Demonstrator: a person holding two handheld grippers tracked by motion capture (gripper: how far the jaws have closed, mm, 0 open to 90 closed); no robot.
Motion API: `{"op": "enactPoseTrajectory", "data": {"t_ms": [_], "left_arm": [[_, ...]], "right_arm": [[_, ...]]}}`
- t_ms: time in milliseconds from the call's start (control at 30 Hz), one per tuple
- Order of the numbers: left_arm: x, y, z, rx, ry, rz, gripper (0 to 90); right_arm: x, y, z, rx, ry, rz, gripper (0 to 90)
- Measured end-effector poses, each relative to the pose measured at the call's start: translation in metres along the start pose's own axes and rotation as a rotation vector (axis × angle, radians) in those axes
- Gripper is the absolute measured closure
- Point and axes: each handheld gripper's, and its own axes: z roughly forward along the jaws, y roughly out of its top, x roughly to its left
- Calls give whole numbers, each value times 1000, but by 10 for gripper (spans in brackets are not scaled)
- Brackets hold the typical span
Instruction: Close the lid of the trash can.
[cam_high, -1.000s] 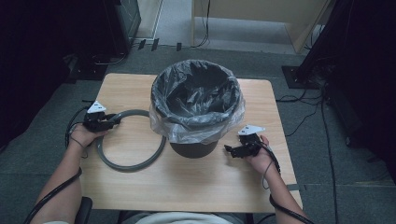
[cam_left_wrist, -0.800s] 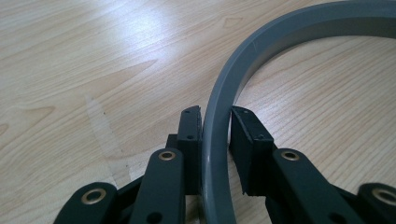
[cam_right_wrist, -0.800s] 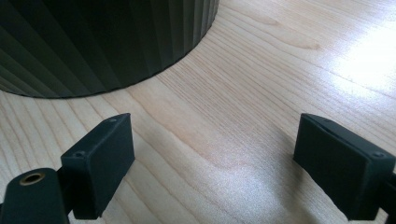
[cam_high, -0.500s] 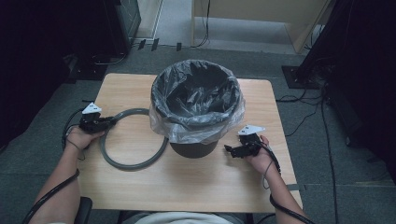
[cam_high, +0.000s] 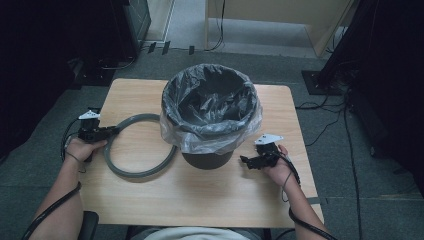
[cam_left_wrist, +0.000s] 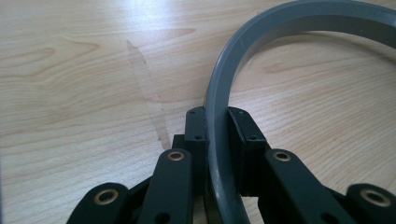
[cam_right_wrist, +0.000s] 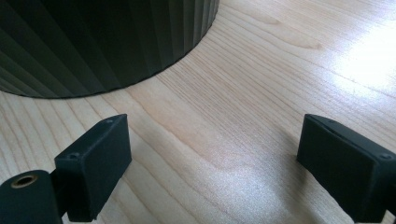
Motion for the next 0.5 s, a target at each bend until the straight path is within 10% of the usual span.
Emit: {"op": "enactPoseTrajectory", "data": {"t_ms": [500], "left_arm": [[-4,33,-23,40,-30,-10,790]], "right_arm": [[0,0,0,2,-3,3,89]]}}
